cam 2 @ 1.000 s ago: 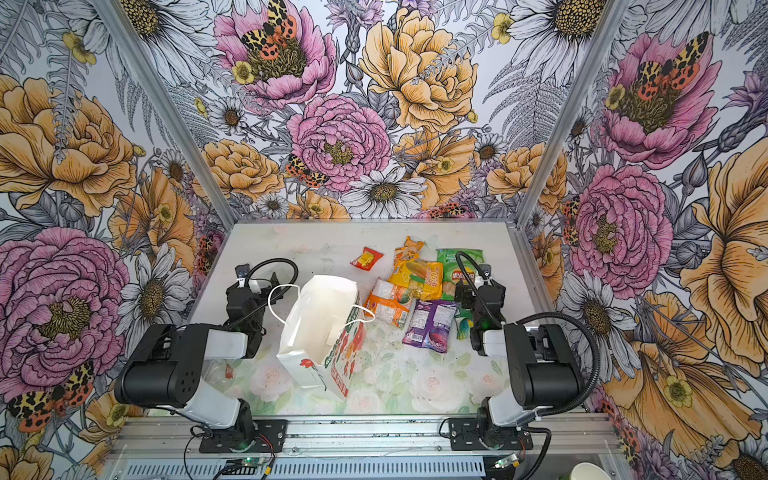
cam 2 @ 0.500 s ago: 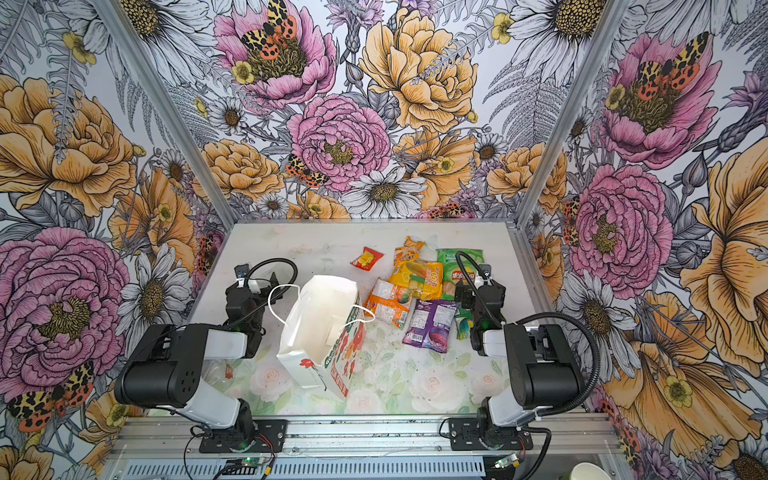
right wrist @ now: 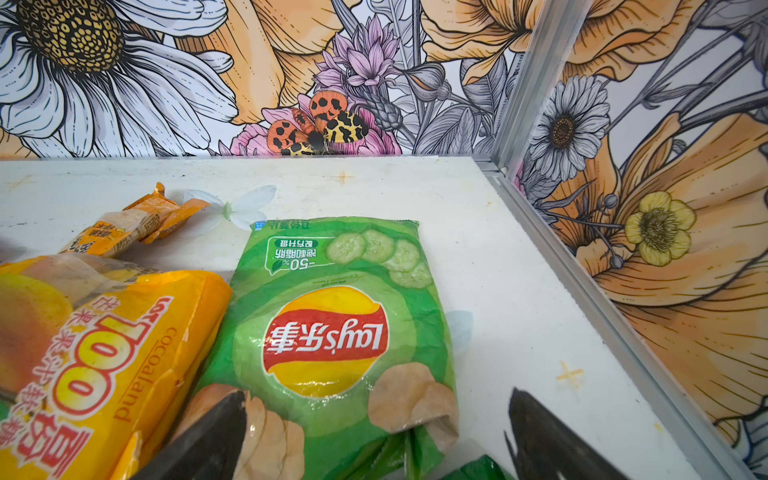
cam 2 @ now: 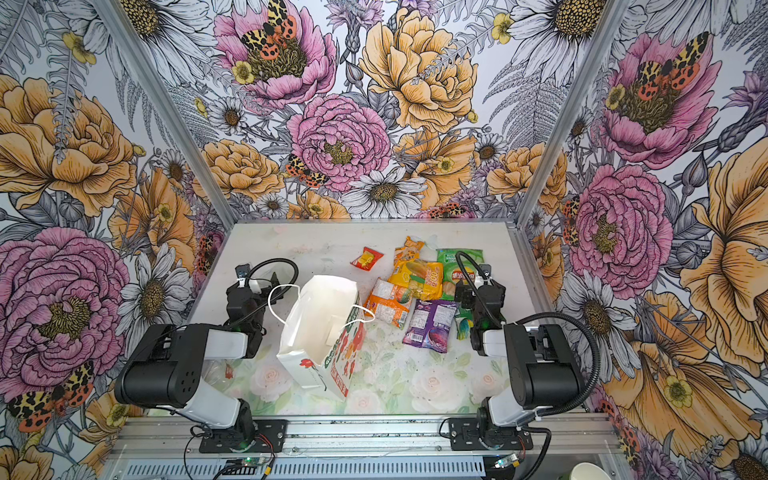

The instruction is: Place the snacks into the paper bag

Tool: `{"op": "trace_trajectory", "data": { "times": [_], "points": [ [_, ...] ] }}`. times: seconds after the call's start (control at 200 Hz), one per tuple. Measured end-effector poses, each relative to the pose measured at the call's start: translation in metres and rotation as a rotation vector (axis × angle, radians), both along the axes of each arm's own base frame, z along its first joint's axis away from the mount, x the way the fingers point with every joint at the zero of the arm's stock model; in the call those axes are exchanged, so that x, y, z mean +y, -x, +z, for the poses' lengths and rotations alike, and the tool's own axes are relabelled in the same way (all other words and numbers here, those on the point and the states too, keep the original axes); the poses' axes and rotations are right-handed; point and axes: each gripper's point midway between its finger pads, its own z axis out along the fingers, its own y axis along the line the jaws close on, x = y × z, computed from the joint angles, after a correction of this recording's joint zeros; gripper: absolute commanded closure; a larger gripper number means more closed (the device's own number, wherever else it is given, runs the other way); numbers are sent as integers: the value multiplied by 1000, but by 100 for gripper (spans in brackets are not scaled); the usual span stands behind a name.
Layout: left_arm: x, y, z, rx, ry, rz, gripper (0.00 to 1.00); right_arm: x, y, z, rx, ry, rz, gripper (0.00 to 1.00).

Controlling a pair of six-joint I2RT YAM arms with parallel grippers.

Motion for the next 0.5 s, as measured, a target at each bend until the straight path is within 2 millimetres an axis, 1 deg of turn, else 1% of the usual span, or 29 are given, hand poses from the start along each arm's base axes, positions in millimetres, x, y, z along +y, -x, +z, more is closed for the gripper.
{"op": "trace_trajectory", "data": {
  "times": [0.095, 0.185, 0.245, 0.305, 0.37, 0.43, 0.5],
  "points": [
    [-1, 2, 2, -11, -12, 19, 1, 1, 0, 0, 0, -1, 3, 0],
    [-12, 9, 4, -40, -28, 8, 1, 3, 0, 4, -9, -5, 16, 0],
    [-17, 18, 0, -46, -38, -6, 1, 4, 1, 13, -29, -6, 21, 0],
    [-17, 26, -3, -50, -49, -4, 1, 4, 3, 25, -56, -5, 22, 0],
    [-16, 30, -1, -58, -59, 10, 1, 4, 6, 40, -88, -4, 22, 0],
    [-16, 32, 7, -75, -72, 28, 1, 4, 8, 48, -100, -2, 23, 0],
    [-16, 35, 27, -120, -73, 47, 1, 5, 13, 54, -99, -7, 26, 0]
  ]
}}
